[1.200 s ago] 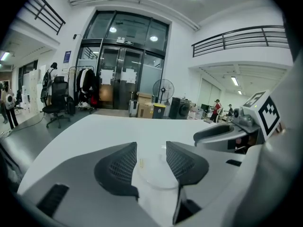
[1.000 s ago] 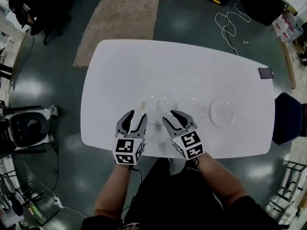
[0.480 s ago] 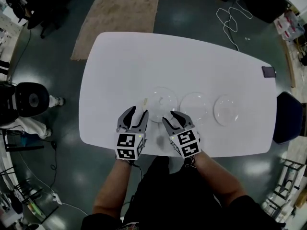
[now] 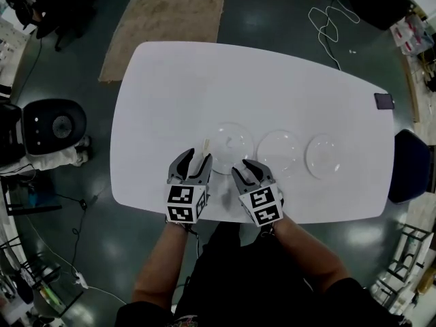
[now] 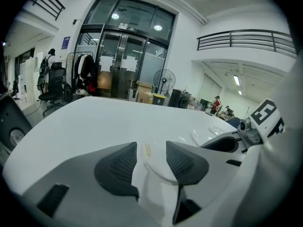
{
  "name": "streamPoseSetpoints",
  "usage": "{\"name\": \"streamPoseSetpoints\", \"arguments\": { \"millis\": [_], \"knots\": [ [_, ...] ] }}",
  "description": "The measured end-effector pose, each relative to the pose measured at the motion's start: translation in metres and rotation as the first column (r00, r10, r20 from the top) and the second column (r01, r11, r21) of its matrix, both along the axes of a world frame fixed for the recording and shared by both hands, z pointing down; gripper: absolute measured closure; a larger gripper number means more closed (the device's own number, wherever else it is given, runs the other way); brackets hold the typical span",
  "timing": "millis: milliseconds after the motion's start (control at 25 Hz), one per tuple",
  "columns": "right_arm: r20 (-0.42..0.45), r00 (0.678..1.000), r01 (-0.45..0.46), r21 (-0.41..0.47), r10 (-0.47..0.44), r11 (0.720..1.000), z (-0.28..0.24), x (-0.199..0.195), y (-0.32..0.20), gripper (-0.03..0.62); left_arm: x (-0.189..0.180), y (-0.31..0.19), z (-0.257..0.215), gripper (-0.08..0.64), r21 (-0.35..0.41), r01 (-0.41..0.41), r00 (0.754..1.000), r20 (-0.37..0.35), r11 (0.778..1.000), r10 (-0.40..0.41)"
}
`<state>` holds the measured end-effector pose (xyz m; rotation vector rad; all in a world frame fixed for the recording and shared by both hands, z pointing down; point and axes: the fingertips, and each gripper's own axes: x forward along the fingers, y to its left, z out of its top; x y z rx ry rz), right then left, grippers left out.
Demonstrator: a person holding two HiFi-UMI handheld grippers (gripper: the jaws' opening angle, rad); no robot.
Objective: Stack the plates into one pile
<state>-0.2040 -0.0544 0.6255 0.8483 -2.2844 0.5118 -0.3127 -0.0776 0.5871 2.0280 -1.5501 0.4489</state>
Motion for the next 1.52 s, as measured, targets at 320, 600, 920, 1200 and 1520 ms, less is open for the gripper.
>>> {"name": "streamPoseSetpoints", "arguments": {
  "millis": [320,600,920,1200,1520],
  "knots": [
    [-0.006,1.0,0.005,-0.009,-0.005,1.0,0.003,-0.001,0.0,0.442,0.001,-0.007,0.013,0.356,-0.041,0.003,1.0,-0.023,0.999,-0.004],
    [0.0,1.0,0.009,-0.023,-0.009,1.0,0.006,-0.001,0.0,0.442,0.006,-0.01,0.02,0.356,-0.084,0.01,0.993,-0.115,0.996,-0.02],
    [0.011,1.0,0.008,-0.019,-0.008,1.0,0.007,-0.002,-0.001,0.442,0.015,-0.016,0.022,0.357,-0.1,-0.01,0.989,-0.15,0.995,-0.005],
    [0.017,1.0,0.007,-0.021,-0.007,1.0,0.006,-0.002,-0.001,0.442,0.022,-0.016,0.024,0.4,-0.119,-0.026,0.99,-0.142,0.993,0.009],
    [0.017,1.0,0.008,-0.026,-0.008,1.0,0.007,-0.001,0.0,0.442,0.02,-0.013,0.026,0.443,-0.144,-0.002,0.988,-0.15,0.99,-0.02]
  ]
}}
